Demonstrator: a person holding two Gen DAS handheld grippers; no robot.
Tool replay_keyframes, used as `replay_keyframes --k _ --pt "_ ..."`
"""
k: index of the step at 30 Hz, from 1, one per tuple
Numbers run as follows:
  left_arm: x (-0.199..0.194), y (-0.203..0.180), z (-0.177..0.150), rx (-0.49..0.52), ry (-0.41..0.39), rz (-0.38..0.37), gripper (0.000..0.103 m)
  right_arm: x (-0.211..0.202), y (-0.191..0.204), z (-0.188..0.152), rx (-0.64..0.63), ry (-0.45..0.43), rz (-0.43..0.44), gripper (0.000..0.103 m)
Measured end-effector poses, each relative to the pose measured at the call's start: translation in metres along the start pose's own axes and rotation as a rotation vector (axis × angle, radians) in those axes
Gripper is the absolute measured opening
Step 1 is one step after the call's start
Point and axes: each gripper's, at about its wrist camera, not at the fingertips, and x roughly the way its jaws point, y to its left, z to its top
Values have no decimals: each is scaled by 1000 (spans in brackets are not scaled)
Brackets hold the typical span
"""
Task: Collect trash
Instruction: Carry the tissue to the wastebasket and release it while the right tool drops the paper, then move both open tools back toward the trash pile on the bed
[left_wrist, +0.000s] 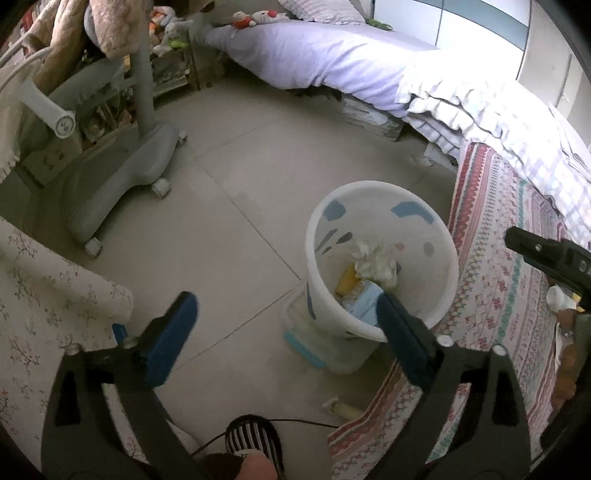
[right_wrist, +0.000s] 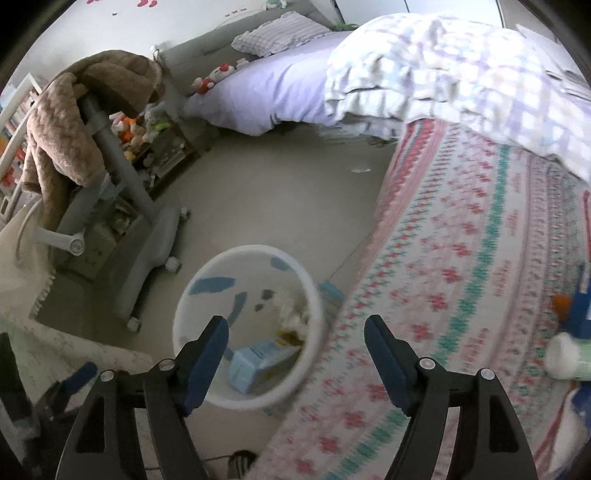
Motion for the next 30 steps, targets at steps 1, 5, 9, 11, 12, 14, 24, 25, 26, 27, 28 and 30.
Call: replay_keyframes --k 1,5,9,11,12,14,24,25,26,27,28,30 --pt "-1 -3 0 8 -2 -1 99 -6 -6 -1 1 -2 -12 78" --pt "-6 -14 -2 34 -10 -11 99 -26 -26 -8 13 -8 -49 78" --pt "-12 -26 -4 46 -6 -51 99 -51 -47 -18 26 -21 -84 78" --pt "-13 -33 -4 50 -4 -68 99 -61 -59 -23 32 -24 -104 78" --pt "-14 -37 -5 55 -4 -74 99 -67 -65 -26 37 -25 -118 78" --pt "-15 -45 -6 68 -2 -83 99 -78 -78 -31 42 -23 -145 78" --pt "-20 -87 -13 139 10 -131 99 -126 -141 -54 46 -27 -268 78" --pt "-20 -92 -14 150 14 -138 99 -129 -146 -57 43 -23 -283 78" --pt "-19 -95 -15 159 17 -142 99 -132 -152 -59 43 -17 -293 78" --pt "-19 -98 -16 165 19 -144 99 -134 -158 -62 46 -11 -298 78" --pt "-19 -103 -18 177 23 -148 99 -136 -163 -64 52 -5 -300 78" --pt "-19 -109 -20 193 28 -153 99 -140 -175 -69 72 9 -305 78"
